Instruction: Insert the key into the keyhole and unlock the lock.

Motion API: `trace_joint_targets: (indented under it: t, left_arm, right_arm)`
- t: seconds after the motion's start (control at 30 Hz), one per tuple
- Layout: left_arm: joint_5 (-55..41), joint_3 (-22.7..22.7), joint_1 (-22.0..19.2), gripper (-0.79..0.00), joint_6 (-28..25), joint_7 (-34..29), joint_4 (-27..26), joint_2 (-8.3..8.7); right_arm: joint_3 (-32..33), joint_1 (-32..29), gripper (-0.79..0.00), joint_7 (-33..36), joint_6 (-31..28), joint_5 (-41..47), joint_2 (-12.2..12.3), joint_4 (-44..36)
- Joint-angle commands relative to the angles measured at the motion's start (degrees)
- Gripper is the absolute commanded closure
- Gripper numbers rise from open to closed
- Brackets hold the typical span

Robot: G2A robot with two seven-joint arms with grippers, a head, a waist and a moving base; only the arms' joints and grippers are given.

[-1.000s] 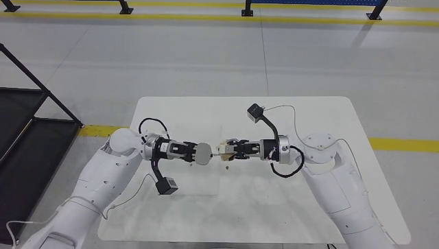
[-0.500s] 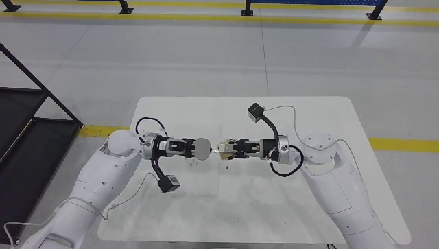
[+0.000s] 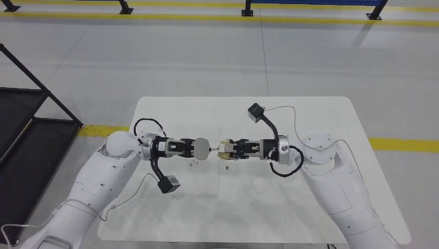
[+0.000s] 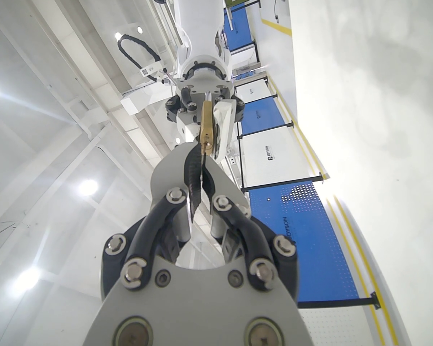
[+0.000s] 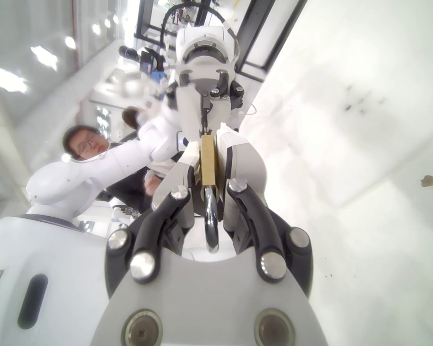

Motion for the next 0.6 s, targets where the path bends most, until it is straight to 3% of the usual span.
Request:
trace_joint_targets:
  t: [0.0,0.57]
  left_arm:
    - [0.1,0.0,0.0,0.000,0.0,0.0,-0.1,0.06]
    - [0.1,0.9,-0.2,0.000,-0.2,0.2,-0.4,0.42]
  right_arm:
    - [-0.1,0.0,0.000,0.0,0.0,0.1,0.1,0.0]
    - [-1.1,0.5,0.000,-0.1,0.0,0.4,0.7,-0.2]
